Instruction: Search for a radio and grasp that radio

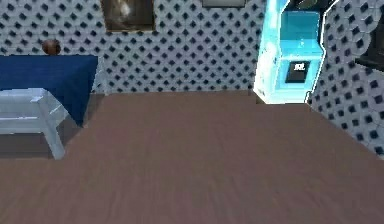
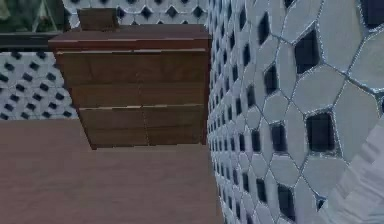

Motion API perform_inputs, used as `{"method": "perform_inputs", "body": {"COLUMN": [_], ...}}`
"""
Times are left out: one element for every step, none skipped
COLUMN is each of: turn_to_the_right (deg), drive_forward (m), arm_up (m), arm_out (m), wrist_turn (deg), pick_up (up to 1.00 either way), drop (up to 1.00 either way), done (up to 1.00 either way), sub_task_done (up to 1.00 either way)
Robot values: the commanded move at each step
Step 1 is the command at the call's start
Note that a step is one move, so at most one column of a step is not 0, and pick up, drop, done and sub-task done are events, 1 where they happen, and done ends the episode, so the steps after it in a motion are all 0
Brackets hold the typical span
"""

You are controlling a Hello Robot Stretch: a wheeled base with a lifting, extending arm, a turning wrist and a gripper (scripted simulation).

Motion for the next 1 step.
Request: {"method": "perform_inputs", "body": {"turn_to_the_right": [45.0], "drive_forward": [0.00], "arm_up": [0.00], "arm_out": [0.00], "wrist_turn": [0.0], "pick_up": [0.00], "drop": [0.00], "done": [0.00], "sub_task_done": [0.00]}}
